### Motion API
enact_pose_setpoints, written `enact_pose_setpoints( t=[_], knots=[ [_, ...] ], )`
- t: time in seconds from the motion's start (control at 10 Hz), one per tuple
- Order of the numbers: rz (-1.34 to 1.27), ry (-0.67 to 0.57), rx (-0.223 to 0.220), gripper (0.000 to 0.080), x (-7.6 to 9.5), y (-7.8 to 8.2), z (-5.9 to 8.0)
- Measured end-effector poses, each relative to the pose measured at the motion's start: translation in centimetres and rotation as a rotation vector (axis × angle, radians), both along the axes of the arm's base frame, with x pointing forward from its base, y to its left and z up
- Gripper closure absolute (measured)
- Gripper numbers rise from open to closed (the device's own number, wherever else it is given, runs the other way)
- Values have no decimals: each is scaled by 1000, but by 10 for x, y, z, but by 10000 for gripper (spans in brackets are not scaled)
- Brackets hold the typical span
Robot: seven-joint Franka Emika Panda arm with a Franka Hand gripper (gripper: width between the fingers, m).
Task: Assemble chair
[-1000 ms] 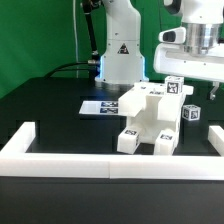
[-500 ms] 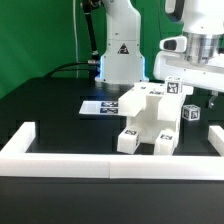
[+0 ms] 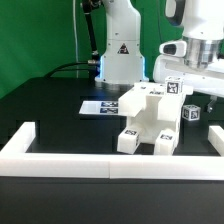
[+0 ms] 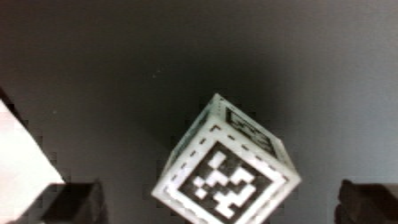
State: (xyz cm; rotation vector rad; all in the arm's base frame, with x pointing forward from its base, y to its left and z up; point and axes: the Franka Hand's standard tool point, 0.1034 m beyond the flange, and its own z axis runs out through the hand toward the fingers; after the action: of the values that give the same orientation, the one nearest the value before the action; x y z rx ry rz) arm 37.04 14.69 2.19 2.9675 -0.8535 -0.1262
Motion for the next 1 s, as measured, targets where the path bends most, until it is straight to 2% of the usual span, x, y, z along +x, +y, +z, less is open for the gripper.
enact_pose_setpoints(
  t=[0.2,0.6,1.0],
  knots=[
    [0,10,-8,151,-2,-2,-6],
    [-4,10,-7,151,-2,-2,-5],
    [-139,-5,-2,151,-4,-3,-3]
  ],
)
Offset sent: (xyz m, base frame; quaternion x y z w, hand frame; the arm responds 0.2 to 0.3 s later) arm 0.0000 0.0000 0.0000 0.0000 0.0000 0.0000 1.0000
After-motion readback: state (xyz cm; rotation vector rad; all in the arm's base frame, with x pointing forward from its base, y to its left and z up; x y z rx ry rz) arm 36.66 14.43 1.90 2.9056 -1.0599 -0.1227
